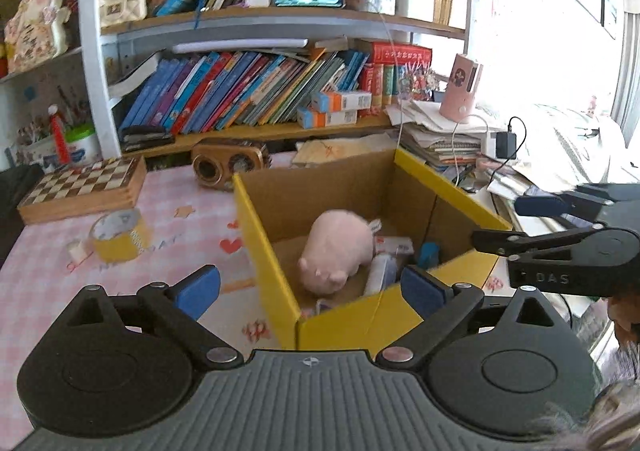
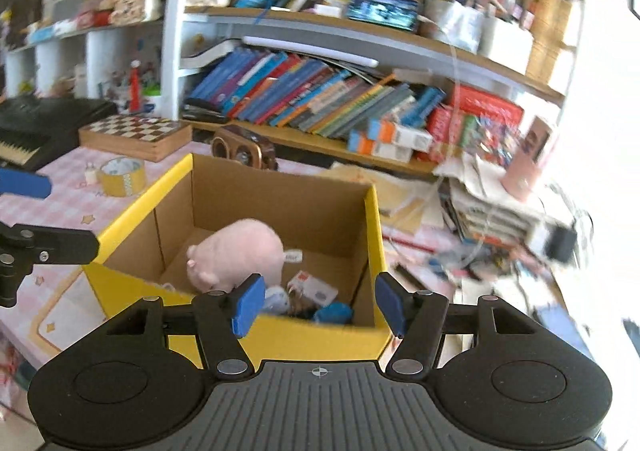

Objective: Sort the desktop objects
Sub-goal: 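Withdraw both open tools from the yellow box back over the table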

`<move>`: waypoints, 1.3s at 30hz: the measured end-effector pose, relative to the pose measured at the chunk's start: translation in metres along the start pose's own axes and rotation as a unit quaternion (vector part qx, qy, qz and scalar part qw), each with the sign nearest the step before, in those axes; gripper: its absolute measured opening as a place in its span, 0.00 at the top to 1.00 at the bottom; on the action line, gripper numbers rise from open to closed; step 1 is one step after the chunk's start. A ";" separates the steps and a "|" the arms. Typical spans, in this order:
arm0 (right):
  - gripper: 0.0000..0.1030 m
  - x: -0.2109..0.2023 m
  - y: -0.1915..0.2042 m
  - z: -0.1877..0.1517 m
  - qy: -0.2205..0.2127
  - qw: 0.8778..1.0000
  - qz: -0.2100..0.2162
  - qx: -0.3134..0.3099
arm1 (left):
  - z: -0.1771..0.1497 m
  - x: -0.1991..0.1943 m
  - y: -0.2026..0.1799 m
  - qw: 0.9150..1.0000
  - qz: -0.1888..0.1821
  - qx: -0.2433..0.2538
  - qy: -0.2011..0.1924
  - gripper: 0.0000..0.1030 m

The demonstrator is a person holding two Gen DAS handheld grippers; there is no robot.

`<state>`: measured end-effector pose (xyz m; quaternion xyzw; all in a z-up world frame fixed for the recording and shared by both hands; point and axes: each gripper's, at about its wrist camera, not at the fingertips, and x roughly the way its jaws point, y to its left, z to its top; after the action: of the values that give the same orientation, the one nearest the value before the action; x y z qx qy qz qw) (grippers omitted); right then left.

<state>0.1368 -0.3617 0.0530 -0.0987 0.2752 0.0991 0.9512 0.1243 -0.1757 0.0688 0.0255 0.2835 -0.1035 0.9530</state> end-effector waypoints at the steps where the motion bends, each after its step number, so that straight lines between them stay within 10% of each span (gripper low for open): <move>1: 0.33 -0.003 0.004 -0.005 0.003 1.000 -0.006 0.010 | -0.004 -0.003 0.003 1.000 0.001 -0.003 0.002 0.05; 17: 0.29 -0.046 0.100 -0.052 0.035 0.994 -0.042 0.093 | -0.072 -0.049 0.070 0.998 0.018 -0.010 0.056 0.03; 39: 0.28 -0.062 0.221 -0.061 0.060 0.997 -0.004 0.048 | -0.122 -0.097 0.153 0.996 0.028 -0.037 0.077 0.03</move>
<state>0.0009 -0.1726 0.0072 -0.0604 0.3359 0.0756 0.9369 0.0122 0.0047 0.0180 0.0062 0.3589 -0.0641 0.9312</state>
